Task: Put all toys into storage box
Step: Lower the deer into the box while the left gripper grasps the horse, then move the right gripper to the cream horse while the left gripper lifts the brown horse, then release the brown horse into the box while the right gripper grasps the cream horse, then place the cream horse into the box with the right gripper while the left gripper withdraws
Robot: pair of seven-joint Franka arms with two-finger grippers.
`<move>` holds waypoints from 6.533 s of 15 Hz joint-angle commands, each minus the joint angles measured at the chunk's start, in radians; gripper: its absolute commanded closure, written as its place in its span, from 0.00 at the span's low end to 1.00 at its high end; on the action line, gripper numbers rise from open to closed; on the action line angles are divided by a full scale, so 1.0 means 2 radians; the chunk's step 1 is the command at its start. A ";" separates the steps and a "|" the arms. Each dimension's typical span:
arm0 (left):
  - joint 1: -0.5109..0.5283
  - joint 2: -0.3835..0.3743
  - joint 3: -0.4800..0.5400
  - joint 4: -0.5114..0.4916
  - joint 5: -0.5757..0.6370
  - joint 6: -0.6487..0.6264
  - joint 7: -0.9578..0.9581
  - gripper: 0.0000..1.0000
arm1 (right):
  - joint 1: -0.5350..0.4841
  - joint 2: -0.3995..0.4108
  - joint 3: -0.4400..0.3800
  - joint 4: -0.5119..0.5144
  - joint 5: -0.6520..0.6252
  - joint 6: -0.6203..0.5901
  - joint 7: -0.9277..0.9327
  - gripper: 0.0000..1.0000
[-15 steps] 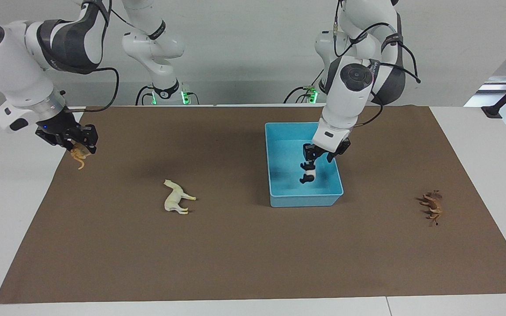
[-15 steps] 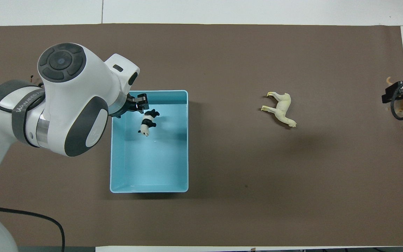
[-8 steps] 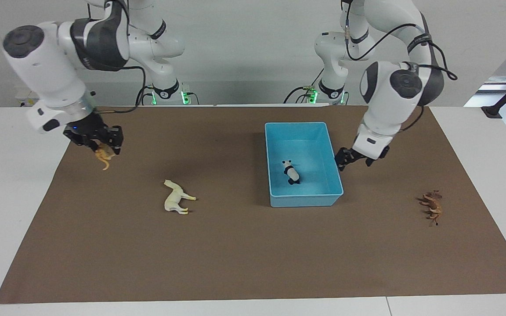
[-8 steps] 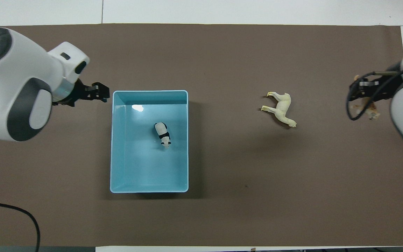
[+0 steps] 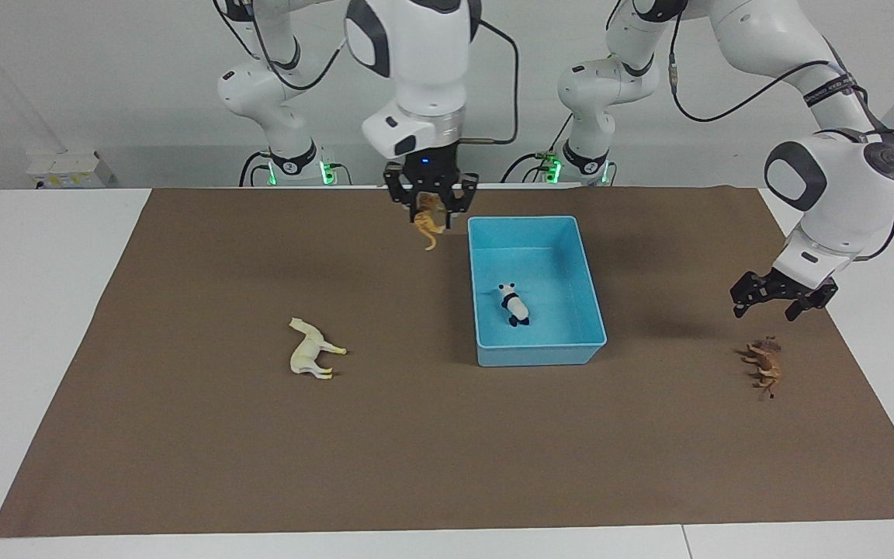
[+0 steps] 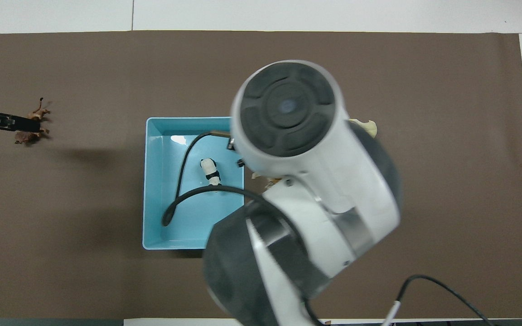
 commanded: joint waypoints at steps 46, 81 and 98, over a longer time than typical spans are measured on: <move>-0.031 0.086 -0.005 0.097 0.010 -0.047 -0.078 1.00 | -0.212 0.020 -0.019 -0.359 -0.008 0.375 -0.246 1.00; -0.086 -0.142 -0.006 0.054 0.010 -0.261 -0.160 0.00 | 0.061 0.103 -0.005 0.018 0.037 0.150 0.056 0.00; -0.090 -0.143 -0.010 0.054 -0.017 -0.289 -0.160 0.00 | -0.261 -0.033 -0.035 -0.068 0.035 0.069 -0.356 0.00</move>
